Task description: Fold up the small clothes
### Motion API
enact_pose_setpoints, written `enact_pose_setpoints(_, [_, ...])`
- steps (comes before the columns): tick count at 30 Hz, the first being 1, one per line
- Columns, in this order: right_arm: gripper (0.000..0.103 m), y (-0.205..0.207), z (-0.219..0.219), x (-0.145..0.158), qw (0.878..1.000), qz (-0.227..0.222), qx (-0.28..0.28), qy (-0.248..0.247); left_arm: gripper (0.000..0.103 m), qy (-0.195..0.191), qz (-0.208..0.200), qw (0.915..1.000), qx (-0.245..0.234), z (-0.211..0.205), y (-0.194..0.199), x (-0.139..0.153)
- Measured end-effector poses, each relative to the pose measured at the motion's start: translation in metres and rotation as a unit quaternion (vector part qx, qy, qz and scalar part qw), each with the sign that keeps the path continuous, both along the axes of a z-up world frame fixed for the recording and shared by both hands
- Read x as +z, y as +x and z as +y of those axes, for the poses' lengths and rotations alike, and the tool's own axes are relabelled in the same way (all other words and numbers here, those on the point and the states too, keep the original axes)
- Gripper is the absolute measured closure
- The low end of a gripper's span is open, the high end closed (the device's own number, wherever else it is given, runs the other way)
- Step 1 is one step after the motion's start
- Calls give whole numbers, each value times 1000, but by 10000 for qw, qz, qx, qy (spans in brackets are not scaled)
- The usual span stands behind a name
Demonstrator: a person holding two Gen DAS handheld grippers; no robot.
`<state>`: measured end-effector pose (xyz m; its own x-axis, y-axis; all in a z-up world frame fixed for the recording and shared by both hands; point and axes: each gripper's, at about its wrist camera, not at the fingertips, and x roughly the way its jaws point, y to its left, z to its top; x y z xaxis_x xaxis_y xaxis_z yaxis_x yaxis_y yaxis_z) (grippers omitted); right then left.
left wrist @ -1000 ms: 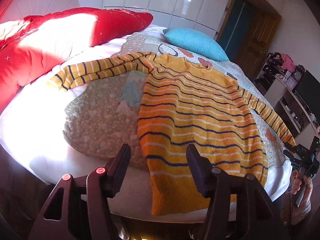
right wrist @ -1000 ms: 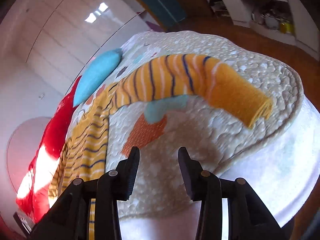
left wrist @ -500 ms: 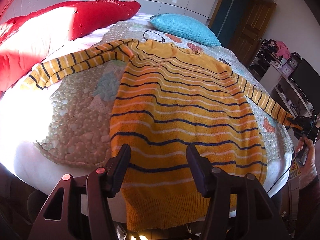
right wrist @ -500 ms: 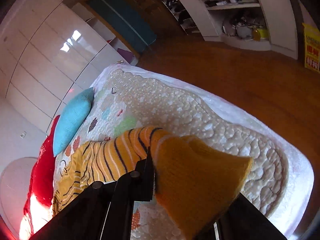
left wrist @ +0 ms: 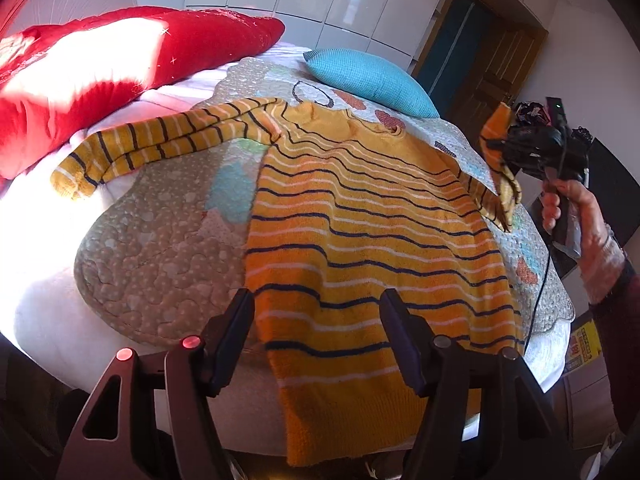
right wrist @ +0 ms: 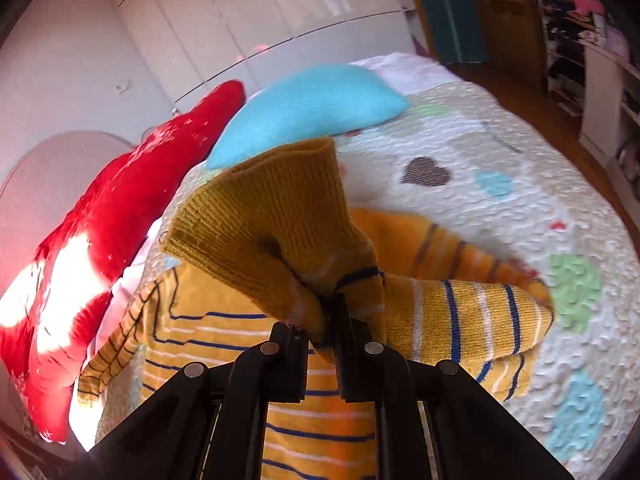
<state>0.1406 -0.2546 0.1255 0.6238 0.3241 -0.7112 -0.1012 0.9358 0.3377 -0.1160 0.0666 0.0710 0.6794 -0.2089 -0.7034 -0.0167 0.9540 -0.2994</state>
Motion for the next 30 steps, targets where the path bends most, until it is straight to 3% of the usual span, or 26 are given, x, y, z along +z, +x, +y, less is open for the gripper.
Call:
enact_pose_setpoints(5, [91, 35, 114, -37, 9966, 348, 741, -89, 39, -29, -19, 9998, 204, 27, -9, -3])
enact_pose_setpoints(11, [88, 39, 216, -82, 9872, 616, 1396, -459, 39, -242, 163, 9983, 503, 53, -12, -19])
enact_pose_setpoints(16, [51, 37, 257, -107, 9740, 1119, 1956, -227, 39, -356, 227, 9971, 628, 61, -14, -24])
enact_pose_setpoints(20, [46, 26, 243, -103, 9636, 1325, 2312, 225, 37, -298, 186, 9974, 635, 61, -17, -21])
enact_pose_setpoints(23, [46, 15, 211, -90, 9695, 1140, 2164, 132, 36, -305, 196, 9972, 655, 62, -16, -21])
enact_pose_setpoints(27, [44, 14, 137, -78, 9835, 914, 1560, -33, 36, -306, 229, 9973, 627, 56, -12, -22])
enact_pose_setpoints(30, [42, 21, 61, -79, 9925, 974, 727, 137, 36, -340, 282, 9976, 530, 47, -9, -23])
